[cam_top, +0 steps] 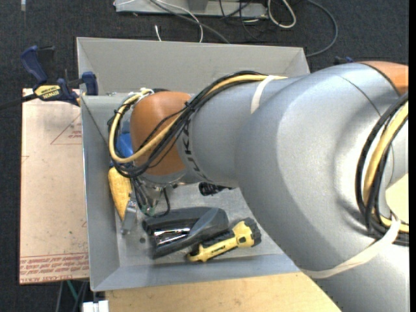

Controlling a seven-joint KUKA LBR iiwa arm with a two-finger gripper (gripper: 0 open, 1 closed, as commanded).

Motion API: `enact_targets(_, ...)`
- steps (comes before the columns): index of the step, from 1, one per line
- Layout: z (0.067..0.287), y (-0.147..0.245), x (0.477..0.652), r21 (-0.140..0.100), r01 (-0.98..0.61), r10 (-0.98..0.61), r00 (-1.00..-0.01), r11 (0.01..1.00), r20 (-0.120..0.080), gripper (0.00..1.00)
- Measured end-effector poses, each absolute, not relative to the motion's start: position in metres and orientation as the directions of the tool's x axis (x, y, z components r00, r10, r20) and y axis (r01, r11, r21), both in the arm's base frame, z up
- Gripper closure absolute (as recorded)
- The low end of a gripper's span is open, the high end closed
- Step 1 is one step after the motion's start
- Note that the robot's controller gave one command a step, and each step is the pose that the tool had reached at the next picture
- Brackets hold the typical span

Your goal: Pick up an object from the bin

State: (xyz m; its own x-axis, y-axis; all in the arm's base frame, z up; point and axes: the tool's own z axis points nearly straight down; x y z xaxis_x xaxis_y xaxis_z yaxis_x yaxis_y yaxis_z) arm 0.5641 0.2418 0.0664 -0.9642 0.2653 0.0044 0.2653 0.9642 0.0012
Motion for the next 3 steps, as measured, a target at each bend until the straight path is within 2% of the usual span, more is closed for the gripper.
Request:
enact_targets(1, 0.071, 0.164, 0.622, 0.010, 0.002, 0.002, -1.000, 1.000, -0.018, 0.00)
enact_targets(2, 0.067, 0.238, 0.567, -0.001, 0.252, 0.252, -0.968, 0.968, 0.004, 1.00)
enact_targets(3, 0.067, 0.238, 0.567, -0.001, 0.253, 0.253, -0.968, 0.968, 0.004, 1.00)
